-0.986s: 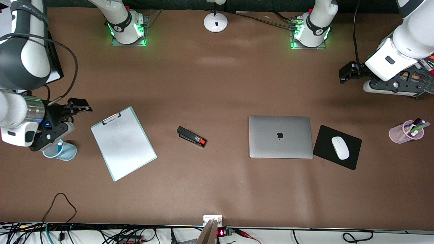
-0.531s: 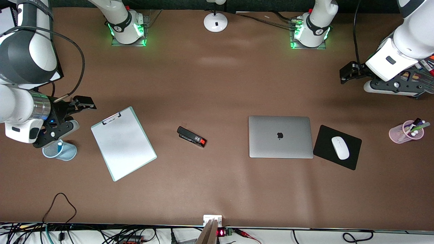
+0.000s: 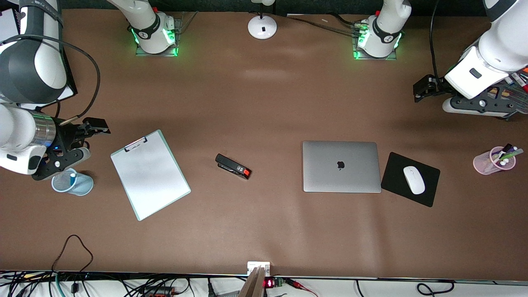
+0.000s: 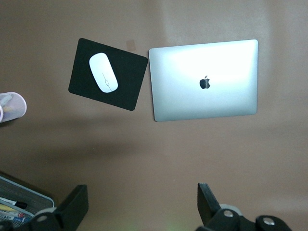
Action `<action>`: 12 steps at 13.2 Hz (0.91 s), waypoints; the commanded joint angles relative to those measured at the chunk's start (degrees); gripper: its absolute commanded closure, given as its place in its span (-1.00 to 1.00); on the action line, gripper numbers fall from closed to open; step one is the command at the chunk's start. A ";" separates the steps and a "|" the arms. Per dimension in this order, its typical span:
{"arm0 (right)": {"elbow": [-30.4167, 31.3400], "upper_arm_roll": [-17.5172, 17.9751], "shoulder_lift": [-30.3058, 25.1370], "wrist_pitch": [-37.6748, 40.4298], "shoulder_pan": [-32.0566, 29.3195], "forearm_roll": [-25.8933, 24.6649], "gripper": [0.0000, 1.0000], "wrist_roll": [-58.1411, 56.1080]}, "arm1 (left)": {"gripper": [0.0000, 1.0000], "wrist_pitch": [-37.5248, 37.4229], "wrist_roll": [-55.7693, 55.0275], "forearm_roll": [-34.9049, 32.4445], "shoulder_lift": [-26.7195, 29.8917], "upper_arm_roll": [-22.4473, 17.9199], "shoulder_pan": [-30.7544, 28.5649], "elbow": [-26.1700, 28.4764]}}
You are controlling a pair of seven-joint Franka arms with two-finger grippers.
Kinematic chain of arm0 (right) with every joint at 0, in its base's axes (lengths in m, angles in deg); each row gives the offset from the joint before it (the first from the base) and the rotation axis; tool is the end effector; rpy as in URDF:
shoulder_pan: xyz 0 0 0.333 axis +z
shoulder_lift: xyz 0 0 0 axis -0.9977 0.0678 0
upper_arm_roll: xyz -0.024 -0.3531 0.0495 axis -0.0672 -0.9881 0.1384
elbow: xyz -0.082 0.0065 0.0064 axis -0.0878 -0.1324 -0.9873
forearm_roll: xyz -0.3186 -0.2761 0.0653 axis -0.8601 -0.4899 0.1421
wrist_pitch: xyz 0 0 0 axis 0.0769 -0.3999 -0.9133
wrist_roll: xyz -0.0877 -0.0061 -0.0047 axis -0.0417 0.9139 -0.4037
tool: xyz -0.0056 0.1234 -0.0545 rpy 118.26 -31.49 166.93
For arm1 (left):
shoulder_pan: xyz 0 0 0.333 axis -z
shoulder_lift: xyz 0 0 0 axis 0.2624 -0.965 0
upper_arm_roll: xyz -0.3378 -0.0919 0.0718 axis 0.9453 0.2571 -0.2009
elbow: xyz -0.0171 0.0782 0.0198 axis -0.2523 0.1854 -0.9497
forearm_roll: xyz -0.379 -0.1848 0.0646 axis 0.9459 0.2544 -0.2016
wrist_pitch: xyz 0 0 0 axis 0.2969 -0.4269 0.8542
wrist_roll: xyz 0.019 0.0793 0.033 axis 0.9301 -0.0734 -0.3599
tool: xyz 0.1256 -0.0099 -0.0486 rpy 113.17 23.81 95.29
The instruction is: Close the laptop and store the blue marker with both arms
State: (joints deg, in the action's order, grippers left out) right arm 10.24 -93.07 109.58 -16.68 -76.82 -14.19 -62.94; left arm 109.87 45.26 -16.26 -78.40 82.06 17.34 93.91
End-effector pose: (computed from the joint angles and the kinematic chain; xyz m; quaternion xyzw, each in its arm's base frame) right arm 0.7093 0.0545 0.5164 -0.9640 -0.2331 0.1240 0.0324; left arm 0.5753 -0.0820 0.6007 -0.9982 0.0376 0.0439 0.0147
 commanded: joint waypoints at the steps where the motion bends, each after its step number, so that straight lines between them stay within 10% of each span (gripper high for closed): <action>1: -0.16 -0.51 -0.91 -0.23 0.11 -2.71 -1.00 1.29 | -1.00 -1.59 -0.04 -0.91 -0.97 0.17 -0.01 -2.23; 12: 2.55 -1.83 -8.02 -3.12 2.04 -7.03 -1.00 14.22 | -1.00 -1.59 0.58 -0.99 -0.97 0.17 -0.45 -2.23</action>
State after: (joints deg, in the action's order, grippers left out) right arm 9.99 -95.23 103.92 -17.88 -75.17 -20.13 -49.62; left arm 109.86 45.26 -16.26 -78.40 82.02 17.20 93.89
